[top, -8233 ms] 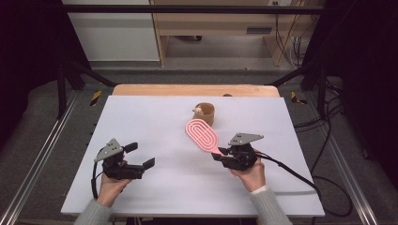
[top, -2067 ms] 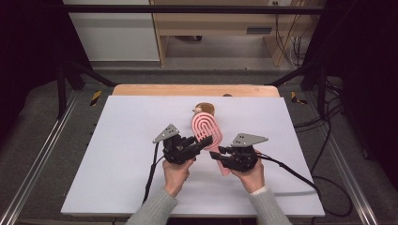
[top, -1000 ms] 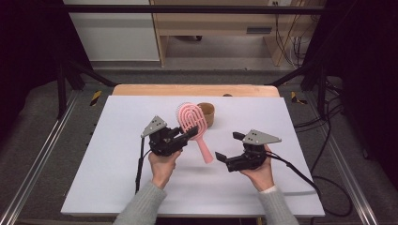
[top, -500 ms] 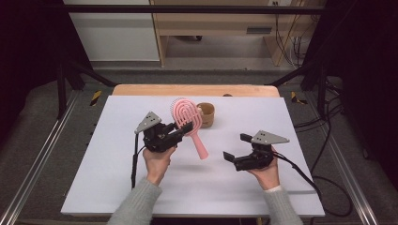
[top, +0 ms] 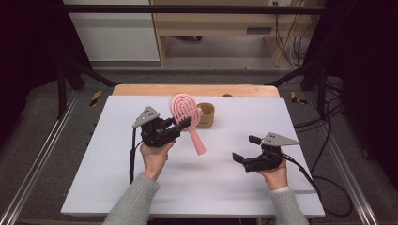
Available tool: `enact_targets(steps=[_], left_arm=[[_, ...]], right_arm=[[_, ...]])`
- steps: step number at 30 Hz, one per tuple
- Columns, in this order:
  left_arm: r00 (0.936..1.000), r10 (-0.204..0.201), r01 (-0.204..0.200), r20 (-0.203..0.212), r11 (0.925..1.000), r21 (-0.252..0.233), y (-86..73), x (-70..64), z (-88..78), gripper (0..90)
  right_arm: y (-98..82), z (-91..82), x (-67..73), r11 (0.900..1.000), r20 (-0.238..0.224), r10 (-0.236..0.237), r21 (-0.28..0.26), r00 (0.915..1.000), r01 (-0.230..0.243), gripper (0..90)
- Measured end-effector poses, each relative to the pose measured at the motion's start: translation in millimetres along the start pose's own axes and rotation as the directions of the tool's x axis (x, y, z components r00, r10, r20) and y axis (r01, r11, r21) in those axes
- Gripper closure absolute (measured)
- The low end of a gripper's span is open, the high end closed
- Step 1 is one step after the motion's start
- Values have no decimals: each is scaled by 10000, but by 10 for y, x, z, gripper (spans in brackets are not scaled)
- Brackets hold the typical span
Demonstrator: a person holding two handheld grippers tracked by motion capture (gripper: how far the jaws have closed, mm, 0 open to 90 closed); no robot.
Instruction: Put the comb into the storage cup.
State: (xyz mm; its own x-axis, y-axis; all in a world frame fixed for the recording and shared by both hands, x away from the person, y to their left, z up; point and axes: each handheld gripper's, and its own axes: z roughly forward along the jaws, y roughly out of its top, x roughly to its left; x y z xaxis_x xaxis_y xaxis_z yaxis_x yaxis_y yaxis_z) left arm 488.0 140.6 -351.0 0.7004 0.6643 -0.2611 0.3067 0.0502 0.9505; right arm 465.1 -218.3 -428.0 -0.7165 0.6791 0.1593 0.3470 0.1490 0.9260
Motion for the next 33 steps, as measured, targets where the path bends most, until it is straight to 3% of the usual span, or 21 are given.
enact_targets(steps=[10, 33], left_arm=[[9999, 89, -89, -72, 9999, -56, 94, 19, 16, 637], [9993, 326, -326, -184, 9995, 3, 317, 53, 132, 637]], right_arm=[[-106, -151, -143, 9987, 180, 389, -336, 9991, -383, 0], [-232, -247, -248, 9995, 514, 302, -109, 9982, -297, 0]])
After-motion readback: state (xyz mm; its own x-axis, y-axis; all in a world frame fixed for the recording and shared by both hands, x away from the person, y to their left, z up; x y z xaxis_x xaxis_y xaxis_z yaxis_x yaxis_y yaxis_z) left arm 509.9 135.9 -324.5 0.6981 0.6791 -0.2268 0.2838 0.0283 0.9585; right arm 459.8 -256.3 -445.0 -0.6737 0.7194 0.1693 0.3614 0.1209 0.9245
